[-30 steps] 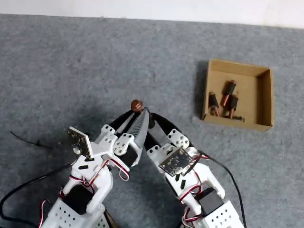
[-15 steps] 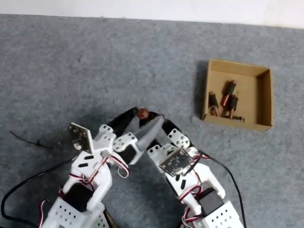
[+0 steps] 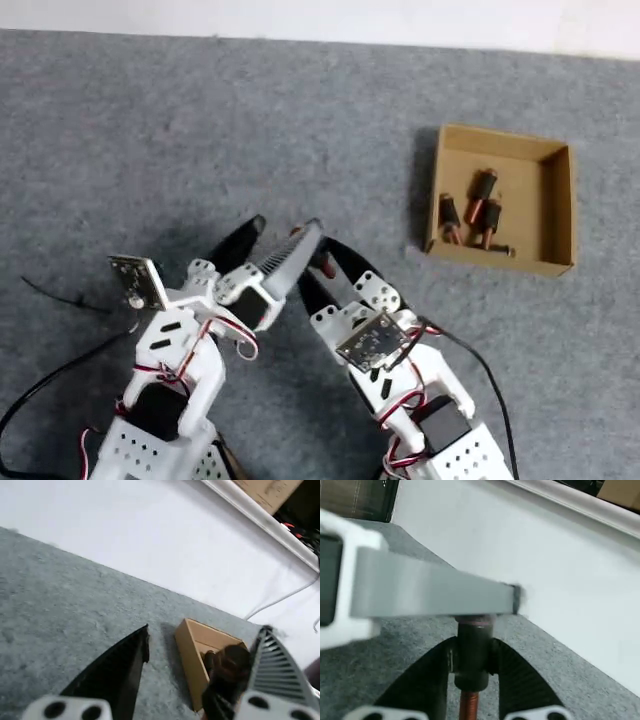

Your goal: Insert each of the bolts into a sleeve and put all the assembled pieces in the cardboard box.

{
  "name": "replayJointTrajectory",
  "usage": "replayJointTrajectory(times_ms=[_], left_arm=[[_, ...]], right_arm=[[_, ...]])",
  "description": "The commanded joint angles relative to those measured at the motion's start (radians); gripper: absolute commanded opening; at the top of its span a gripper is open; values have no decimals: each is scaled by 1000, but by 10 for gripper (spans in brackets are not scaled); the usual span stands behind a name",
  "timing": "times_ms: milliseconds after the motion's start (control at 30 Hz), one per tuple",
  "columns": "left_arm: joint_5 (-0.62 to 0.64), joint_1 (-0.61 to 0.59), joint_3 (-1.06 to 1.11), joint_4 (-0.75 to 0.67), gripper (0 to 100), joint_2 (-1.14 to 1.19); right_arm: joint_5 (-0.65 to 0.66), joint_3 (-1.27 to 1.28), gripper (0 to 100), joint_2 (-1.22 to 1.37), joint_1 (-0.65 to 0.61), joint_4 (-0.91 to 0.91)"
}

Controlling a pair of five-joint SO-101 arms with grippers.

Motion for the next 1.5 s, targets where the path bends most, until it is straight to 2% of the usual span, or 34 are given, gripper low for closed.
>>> replayJointTrajectory(times_ms=[0, 333, 433, 567, 667, 800, 900, 1000, 1067, 1300, 1467], left_arm=[[18, -58, -67, -12, 312, -12], [15, -79, -44, -11, 300, -12], [14, -124, -19, -14, 212, -12], [14, -206, -7, -15, 0, -12], [14, -251, -4, -15, 41, -8], [12, -275, 36, -12, 8, -7], [12, -275, 38, 8, 7, -4], [12, -275, 38, 91, 7, -4], [12, -275, 38, 101, 7, -4], [12, -274, 38, 124, 7, -4], [12, -274, 38, 127, 7, -4]], right_arm=[[9, 136, 8, -21, 10, -5], [6, 137, 8, -15, 39, -53], [6, 137, 8, -16, 42, -53], [6, 137, 8, -13, 42, -53], [6, 136, 8, -13, 44, -53], [6, 136, 8, -21, 77, -54], [3, 136, 7, -21, 136, -105], [-80, 136, 7, -13, 194, -130], [-127, 137, 9, -12, 248, -128], [-170, 104, 10, -2, 390, -125], [-245, -88, 10, 226, 510, -128]])
